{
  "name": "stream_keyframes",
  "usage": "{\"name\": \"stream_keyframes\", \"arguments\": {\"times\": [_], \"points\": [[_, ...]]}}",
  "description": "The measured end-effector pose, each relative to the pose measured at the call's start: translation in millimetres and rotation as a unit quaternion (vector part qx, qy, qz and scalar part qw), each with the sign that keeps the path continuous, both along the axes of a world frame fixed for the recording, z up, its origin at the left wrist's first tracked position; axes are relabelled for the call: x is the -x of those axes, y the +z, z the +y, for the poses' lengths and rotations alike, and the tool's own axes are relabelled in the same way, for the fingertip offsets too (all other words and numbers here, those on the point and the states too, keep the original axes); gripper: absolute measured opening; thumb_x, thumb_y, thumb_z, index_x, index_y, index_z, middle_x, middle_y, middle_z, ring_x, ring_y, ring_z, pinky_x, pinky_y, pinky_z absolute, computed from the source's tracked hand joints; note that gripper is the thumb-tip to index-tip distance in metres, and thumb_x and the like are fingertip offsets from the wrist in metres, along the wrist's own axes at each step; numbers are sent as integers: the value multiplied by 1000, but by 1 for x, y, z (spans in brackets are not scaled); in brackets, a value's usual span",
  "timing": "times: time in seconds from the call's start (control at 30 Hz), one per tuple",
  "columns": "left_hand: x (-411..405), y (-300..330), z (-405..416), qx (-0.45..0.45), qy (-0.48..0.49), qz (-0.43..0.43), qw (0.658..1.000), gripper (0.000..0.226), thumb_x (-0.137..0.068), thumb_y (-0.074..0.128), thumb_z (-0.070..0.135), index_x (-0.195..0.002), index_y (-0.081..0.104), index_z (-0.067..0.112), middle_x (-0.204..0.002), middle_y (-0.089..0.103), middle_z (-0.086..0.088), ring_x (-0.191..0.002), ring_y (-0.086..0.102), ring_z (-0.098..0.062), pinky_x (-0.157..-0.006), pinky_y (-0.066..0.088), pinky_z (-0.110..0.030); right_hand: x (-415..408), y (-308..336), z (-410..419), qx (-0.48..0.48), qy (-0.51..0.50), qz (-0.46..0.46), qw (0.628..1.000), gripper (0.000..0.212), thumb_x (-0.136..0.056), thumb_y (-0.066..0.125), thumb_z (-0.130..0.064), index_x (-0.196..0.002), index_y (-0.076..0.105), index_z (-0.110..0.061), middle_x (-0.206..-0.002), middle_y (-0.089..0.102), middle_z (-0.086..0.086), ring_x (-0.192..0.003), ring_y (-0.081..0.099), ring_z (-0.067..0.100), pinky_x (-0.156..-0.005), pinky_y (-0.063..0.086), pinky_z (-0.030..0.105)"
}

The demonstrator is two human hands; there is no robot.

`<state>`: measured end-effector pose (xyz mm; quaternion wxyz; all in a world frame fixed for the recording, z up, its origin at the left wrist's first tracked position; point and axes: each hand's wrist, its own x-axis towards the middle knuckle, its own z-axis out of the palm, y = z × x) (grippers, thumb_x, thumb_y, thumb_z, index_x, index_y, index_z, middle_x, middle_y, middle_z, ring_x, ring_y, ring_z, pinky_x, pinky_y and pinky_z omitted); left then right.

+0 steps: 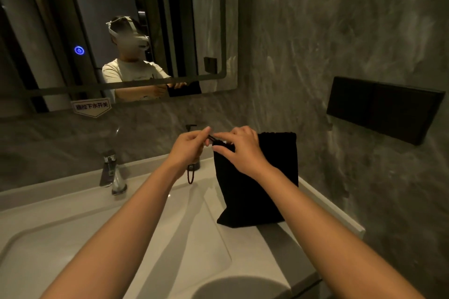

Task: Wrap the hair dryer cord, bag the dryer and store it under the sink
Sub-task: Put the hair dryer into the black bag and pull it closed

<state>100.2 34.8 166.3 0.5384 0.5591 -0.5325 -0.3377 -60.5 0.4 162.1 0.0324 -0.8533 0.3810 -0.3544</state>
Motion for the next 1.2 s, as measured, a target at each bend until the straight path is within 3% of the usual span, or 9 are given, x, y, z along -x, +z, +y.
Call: {"name": "stream_keyframes", "arguments": {"times": [0.1, 0.33, 0.5, 0.6, 0.7, 0.77, 0.83, 1.03, 1.2], "points": [[-6, 3, 4, 11, 32, 56, 998, 40, -93, 51, 43, -62, 53, 18, -49, 34, 5, -42, 29, -9, -40, 26, -19, 7, 1, -8, 3, 5, -13, 1000, 28, -88, 56, -45, -104, 69, -25, -95, 58, 4, -103, 45, 23, -91, 27, 31], [-28, 7, 2, 37, 175, 181, 967, 33, -95, 51, 39, -68, 55, 19, -55, 39, 6, -46, 34, -6, -40, 29, -16, 46, -1, -23, 21, -33, 24, 999, 26, -88, 55, -46, -99, 70, -28, -99, 63, 2, -106, 47, 22, -98, 20, 32], [-38, -1, -5, 32, 288, 133, 948, 35, -95, 51, 41, -67, 56, 19, -58, 41, 1, -50, 36, -10, -48, 32, -23, 61, -4, -28, -105, 24, -77, 991, 20, -86, 63, -36, -95, 71, -21, -98, 66, 4, -96, 58, 19, -86, 42, 30], [-38, -18, -15, 13, 321, 25, 947, 39, -95, 50, 39, -65, 59, 16, -60, 51, -7, -57, 43, -16, -63, 39, -30, 59, -6, -24, -194, 71, -160, 965, 17, -87, 63, -27, -93, 70, -12, -89, 69, 4, -88, 63, 18, -74, 45, 21], [-25, -33, -23, -25, 222, -111, 968, 26, -97, 49, 28, -94, 66, 9, -98, 69, -21, -83, 60, -25, -78, 43, -33, 60, -8, -27, -204, 87, -182, 958, 16, -88, 62, -25, -91, 68, -10, -87, 69, 7, -85, 63, 17, -69, 44, 15], [-2, -28, -22, -2, 127, -168, 978, 34, -99, 46, 25, -120, 61, 4, -118, 64, -9, -109, 58, -22, -91, 41, -30, 59, -9, -30, -207, 98, -182, 956, 17, -88, 62, -23, -91, 68, -8, -88, 70, 9, -86, 64, 19, -70, 45, 17], [26, -15, -20, 24, 28, -178, 983, 39, -100, 41, 31, -124, 61, 8, -122, 64, -3, -117, 55, -14, -97, 38, -26, 58, -8, -33, -203, 104, -179, 957, 16, -87, 63, -23, -90, 68, -8, -86, 70, 9, -86, 64, 21, -74, 47, 24], [63, -5, -25, 7, -106, -143, 984, 36, -97, 43, 40, -97, 67, 13, -77, 63, 9, -68, 58, 6, -66, 44, -13, 61, -6, -35, -203, 128, -161, 957, 14, -86, 64, -23, -93, 69, -11, -88, 71, 4, -86, 65, 16, -78, 49, 27], [62, -7, -25, 42, -124, -149, 980, 28, -95, 50, 33, -89, 67, 11, -65, 59, 14, -63, 56, 4, -59, 41, -12, 68, -5, -37, -184, 139, -141, 963, 16, -84, 67, -19, -95, 71, -7, -89, 71, 5, -85, 64, 10, -73, 45, 13]]}}
